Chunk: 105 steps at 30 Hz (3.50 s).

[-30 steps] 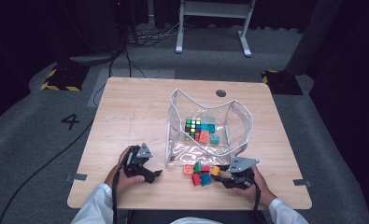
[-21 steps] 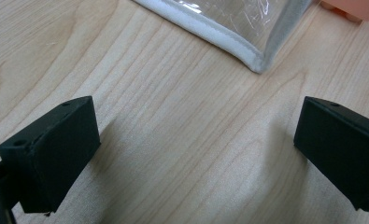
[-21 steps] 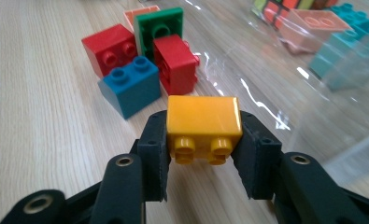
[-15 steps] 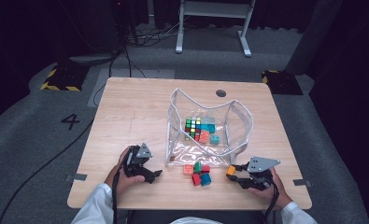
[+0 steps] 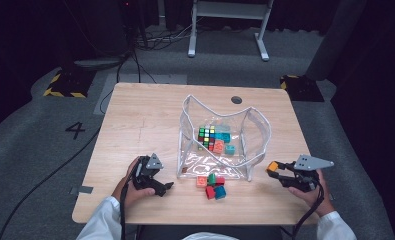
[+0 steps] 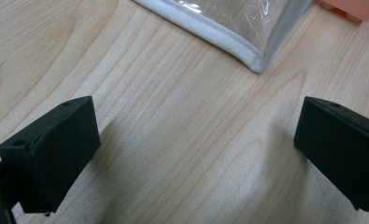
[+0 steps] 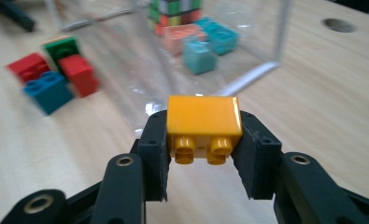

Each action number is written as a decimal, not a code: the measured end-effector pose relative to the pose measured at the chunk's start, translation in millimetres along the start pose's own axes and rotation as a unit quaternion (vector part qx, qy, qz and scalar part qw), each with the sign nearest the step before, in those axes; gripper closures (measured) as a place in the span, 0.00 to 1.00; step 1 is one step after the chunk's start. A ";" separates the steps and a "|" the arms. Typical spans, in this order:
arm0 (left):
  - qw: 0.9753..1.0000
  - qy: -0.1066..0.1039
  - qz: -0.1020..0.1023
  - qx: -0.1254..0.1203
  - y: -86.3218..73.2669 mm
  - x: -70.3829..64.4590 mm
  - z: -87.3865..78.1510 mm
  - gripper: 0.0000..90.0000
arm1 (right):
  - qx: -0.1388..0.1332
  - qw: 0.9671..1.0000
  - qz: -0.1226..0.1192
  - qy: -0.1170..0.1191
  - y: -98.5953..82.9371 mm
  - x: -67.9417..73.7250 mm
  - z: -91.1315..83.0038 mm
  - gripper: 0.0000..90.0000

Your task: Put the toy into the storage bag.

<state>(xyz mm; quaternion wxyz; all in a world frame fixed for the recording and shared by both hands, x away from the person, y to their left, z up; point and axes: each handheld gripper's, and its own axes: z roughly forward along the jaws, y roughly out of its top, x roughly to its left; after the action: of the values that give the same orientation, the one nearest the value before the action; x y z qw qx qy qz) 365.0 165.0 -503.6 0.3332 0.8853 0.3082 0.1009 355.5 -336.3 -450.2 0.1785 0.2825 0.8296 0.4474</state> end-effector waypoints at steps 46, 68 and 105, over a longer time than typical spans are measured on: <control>1.000 0.000 0.001 0.000 0.2 0.2 0.2 0.00 | -0.054 0.996 -0.027 -0.069 159.6 -72.2 -11.4 0.66; 1.000 -0.001 0.001 0.000 0.1 0.2 0.2 0.00 | -0.035 0.994 -0.098 0.042 189.6 -22.9 37.1 0.66; 1.000 0.000 0.000 -0.001 0.0 0.0 0.1 0.00 | 0.234 0.955 -0.181 0.037 181.5 -16.4 80.2 0.65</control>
<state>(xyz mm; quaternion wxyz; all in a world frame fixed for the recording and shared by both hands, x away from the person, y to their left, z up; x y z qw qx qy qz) 365.0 164.9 -503.7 0.3336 0.8853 0.3077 0.1012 468.4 -215.3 -339.4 0.1548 0.1446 0.9542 0.2113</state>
